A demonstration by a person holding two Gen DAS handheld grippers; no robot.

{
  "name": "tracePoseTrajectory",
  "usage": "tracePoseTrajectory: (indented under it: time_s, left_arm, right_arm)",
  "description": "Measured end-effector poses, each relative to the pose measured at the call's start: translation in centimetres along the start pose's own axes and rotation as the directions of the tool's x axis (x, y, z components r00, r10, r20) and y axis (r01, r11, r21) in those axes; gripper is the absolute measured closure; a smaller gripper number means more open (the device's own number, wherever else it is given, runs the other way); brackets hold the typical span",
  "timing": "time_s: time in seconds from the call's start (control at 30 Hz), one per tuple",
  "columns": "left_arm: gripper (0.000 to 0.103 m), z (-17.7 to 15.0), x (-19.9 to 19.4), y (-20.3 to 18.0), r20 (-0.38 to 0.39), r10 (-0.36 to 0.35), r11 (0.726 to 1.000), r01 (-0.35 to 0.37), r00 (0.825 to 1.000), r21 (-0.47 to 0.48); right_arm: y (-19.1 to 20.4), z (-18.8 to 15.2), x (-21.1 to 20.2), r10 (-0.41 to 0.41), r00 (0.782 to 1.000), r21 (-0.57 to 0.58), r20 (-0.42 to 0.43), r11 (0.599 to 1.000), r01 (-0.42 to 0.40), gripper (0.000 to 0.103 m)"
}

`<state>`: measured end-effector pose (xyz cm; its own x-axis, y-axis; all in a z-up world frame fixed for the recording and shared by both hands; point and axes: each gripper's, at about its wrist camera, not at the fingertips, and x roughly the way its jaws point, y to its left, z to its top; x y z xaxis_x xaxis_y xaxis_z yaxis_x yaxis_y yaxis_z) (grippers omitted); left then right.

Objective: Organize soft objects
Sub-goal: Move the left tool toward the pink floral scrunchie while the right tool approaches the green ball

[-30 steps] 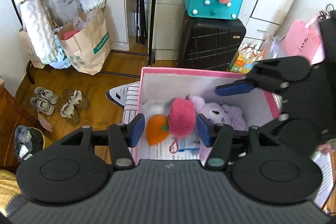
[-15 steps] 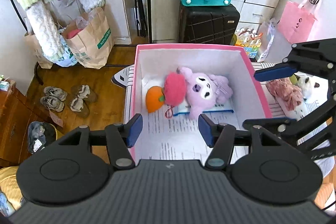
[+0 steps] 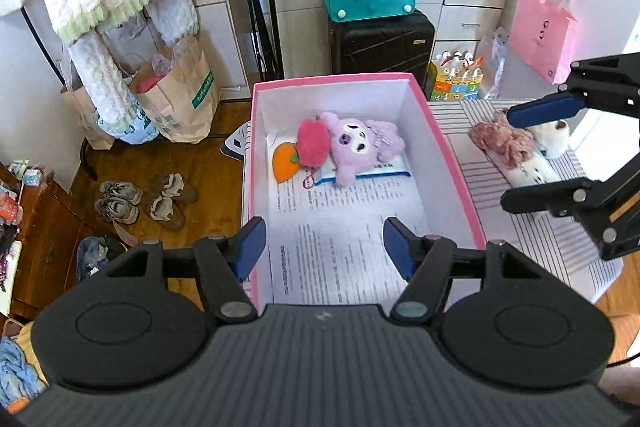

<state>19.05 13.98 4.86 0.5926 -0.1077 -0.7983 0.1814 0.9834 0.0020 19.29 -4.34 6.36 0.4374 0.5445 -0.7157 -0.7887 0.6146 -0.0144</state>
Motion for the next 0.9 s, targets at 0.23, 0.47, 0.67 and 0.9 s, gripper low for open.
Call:
tracePoseTrajectory:
  time_s: [0.23,0.47,0.67,0.9]
  left_arm:
    - [0.032,-1.7,-3.2,-2.3,0.021,0.013,0.998,-0.014,1.000,0.055]
    - [0.029,-3.8,-5.6,-4.9,0.039,0.014,0.993,-0.018,0.999,0.117]
    - [0.027,-5.6,-6.7,-7.0,0.043,-0.008,0.987,0.001,0.999,0.158]
    - [0.027,-7.5,-6.9,-8.9,0.030,-0.034,0.979,0.027,0.999,0.201]
  right_arm:
    - [1.9,-1.9,-3.7,-0.019,0.999,-0.015,0.039,1.000,0.019,0.034]
    - [3.0,-4.2,-6.5,-0.026,0.998,-0.013,0.061,1.000,0.026,0.034]
    - [3.7,-6.3,-7.6,-0.047,0.998,-0.003,0.045,0.999,0.047,0.034]
    - [4.1,-9.1,-8.5,-0.061,0.998,0.017,0.033,0.998,0.060,0.034]
